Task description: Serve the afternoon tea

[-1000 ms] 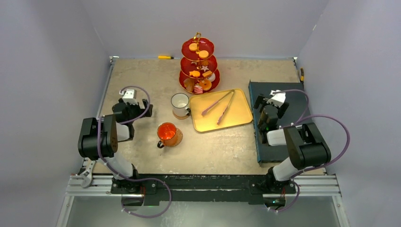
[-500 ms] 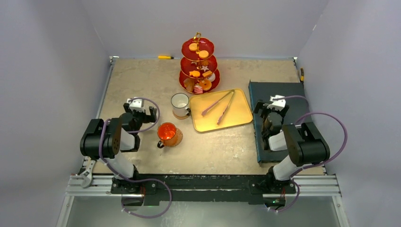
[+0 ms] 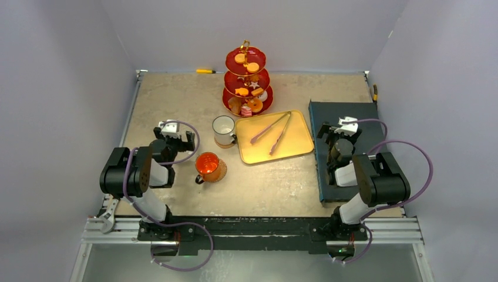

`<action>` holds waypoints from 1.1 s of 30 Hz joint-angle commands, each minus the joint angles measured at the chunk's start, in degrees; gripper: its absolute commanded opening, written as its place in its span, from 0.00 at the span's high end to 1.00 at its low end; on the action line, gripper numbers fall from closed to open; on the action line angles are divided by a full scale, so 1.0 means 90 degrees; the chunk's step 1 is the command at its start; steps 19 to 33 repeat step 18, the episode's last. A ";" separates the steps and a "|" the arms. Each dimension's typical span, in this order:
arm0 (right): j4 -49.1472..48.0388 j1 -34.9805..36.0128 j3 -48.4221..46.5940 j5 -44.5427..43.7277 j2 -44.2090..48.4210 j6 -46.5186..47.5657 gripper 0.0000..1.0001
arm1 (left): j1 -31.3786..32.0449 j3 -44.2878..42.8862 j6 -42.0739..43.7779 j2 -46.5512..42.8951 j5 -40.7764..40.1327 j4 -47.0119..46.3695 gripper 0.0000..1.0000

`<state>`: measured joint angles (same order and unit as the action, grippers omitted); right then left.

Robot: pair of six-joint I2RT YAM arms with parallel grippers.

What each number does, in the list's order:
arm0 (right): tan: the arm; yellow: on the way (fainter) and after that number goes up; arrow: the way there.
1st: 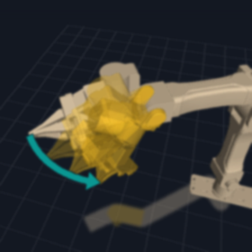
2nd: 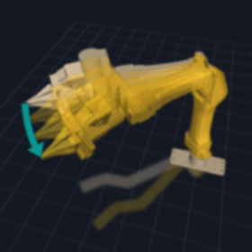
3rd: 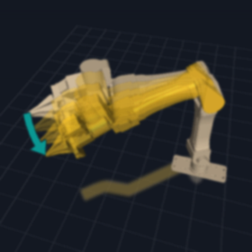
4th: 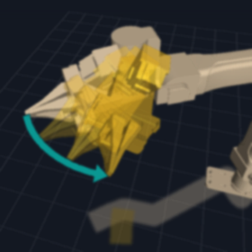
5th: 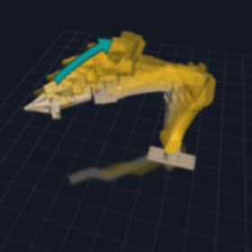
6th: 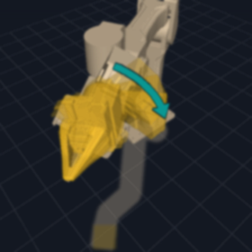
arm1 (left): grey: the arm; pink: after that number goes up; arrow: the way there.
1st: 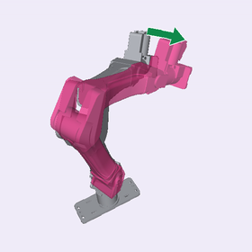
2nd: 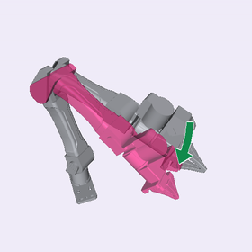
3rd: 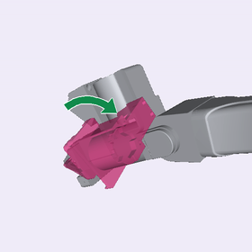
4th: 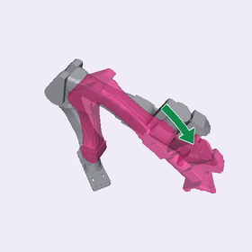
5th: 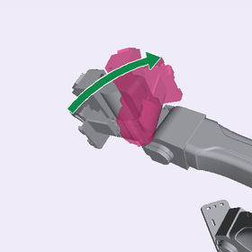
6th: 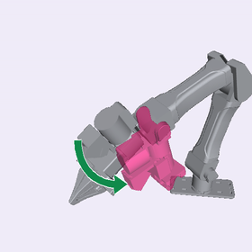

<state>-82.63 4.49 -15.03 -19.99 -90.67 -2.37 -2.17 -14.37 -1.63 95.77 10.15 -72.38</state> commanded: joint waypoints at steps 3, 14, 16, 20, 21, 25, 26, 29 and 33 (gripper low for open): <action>-0.0398 -0.0001 0.0029 -0.0015 0.0074 0.0019 0.02 | 0.0042 -0.0073 0.0132 -0.0040 -0.0102 -0.0229 0.01; -0.0396 -0.0002 0.0029 -0.0015 0.0075 0.0019 0.02 | 0.0161 -0.0178 0.0152 -0.0017 -0.0345 -0.0022 0.01; -0.0394 -0.0001 0.0029 -0.0018 0.0069 0.0019 0.02 | 0.0163 -0.0141 0.0152 -0.0039 -0.0355 -0.0063 0.01; -0.0393 -0.0002 0.0029 -0.0016 0.0075 0.0019 0.02 | 0.0160 -0.0065 0.0152 -0.0064 -0.0332 -0.0187 0.01; -0.0393 -0.0002 0.0029 -0.0016 0.0075 0.0019 0.02 | 0.0160 -0.0065 0.0152 -0.0064 -0.0332 -0.0187 0.01; -0.0393 -0.0002 0.0029 -0.0016 0.0075 0.0019 0.02 | 0.0160 -0.0065 0.0152 -0.0064 -0.0332 -0.0187 0.01; -0.0393 -0.0002 0.0029 -0.0016 0.0075 0.0019 0.02 | 0.0160 -0.0065 0.0152 -0.0064 -0.0332 -0.0187 0.01; -0.0393 -0.0002 0.0029 -0.0016 0.0075 0.0019 0.02 | 0.0160 -0.0065 0.0152 -0.0064 -0.0332 -0.0187 0.01; -0.0393 -0.0002 0.0029 -0.0016 0.0075 0.0019 0.02 | 0.0160 -0.0065 0.0152 -0.0064 -0.0332 -0.0187 0.01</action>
